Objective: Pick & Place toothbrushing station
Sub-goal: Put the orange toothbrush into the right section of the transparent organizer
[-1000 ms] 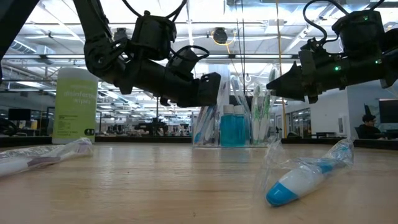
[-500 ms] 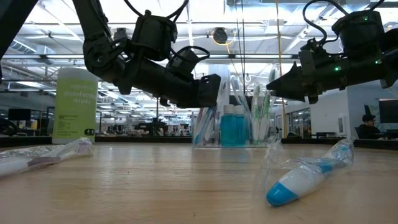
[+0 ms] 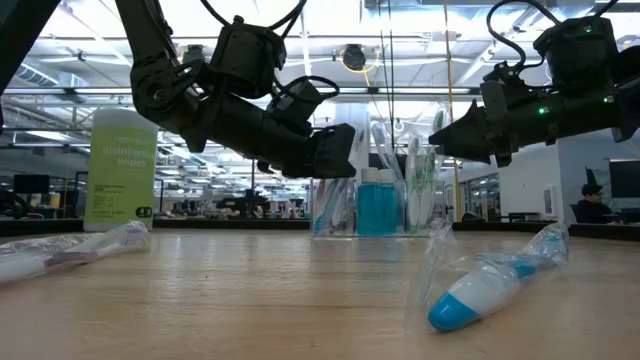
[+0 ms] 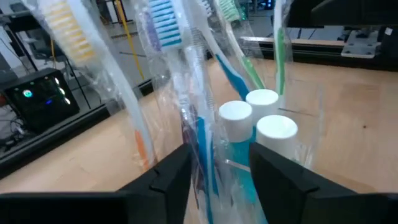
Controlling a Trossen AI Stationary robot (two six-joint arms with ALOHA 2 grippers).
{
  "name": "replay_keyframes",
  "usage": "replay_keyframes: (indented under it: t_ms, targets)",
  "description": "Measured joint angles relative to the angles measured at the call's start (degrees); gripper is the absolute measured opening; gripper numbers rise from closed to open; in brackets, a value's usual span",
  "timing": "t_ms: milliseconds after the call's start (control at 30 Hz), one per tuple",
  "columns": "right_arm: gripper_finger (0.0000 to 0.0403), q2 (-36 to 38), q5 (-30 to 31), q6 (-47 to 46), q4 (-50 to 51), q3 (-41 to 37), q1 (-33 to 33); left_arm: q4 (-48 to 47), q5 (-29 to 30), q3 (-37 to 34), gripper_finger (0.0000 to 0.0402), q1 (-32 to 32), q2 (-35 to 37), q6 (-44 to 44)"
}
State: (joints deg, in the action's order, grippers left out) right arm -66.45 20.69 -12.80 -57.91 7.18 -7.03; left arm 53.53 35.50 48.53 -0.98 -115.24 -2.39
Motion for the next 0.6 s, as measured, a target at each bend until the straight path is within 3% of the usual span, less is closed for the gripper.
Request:
replay_keyframes:
  t_ms: [133, 367, 600]
  targets:
    - [0.0208, 0.01, -0.20, -0.01, 0.29, 0.00, 0.00, 0.04, 1.11, 0.00, 0.0182, -0.72, 0.43, 0.78]
    - [0.0208, 0.01, -3.80, -1.60, 0.31, 0.00, 0.06, -1.24, 2.14, 0.00, 0.0177, -2.13, 5.56, 2.26]
    - [0.0208, 0.01, -5.97, -1.24, -0.53, 0.00, 0.54, -13.73, 2.01, 0.00, 0.0177, -3.77, 14.81, -0.27]
